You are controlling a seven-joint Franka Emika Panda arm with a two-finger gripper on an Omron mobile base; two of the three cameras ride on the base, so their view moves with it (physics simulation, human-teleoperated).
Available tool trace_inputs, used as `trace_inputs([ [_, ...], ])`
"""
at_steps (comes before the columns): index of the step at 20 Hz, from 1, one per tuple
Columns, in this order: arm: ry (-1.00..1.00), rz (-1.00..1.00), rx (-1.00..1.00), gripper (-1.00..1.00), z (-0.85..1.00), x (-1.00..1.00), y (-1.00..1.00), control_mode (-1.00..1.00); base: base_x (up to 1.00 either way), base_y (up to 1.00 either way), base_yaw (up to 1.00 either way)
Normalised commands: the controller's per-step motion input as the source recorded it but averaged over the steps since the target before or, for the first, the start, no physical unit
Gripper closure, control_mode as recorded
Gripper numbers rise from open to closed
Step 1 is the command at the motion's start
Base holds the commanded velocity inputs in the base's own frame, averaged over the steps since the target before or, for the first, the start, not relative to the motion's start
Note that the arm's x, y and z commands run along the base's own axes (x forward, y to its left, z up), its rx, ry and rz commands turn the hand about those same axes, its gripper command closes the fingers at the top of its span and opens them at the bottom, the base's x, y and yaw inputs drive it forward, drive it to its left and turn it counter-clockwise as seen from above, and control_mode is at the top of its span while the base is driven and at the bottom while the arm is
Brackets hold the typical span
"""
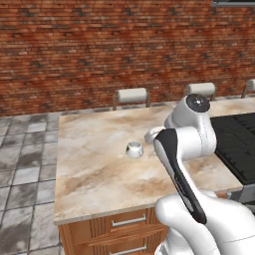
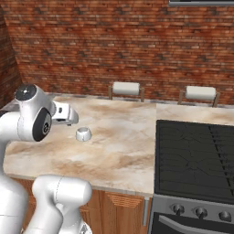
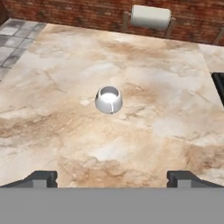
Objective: Clear the mugs and bowl far away from the sink.
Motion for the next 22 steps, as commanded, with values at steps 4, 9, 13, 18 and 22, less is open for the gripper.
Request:
trace_inputs([
  [4, -0.03, -0.03, 0.04, -1.00, 0.28, -0.24, -0.13, -1.00, 0.00, 0.00, 0.00],
  [9, 0.01, 0.00, 0.04, -1.00, 0.38, -0.08, -0.03, -1.00, 0.00, 0.00, 0.00],
  [13, 0.01, 0.00, 0.03, -1.00, 0.49, -0.08, 0.00, -1.00, 0.00, 0.00, 0.00],
  [18, 0.00, 0.00, 0.02, -1.00, 0.31, -0.14, 0.00, -1.00, 0.00, 0.00, 0.00],
  [22, 0.00, 0.00, 0.00, -1.00, 0.00, -0.17, -0.02, 1.00, -0.04, -0.03, -0.03],
])
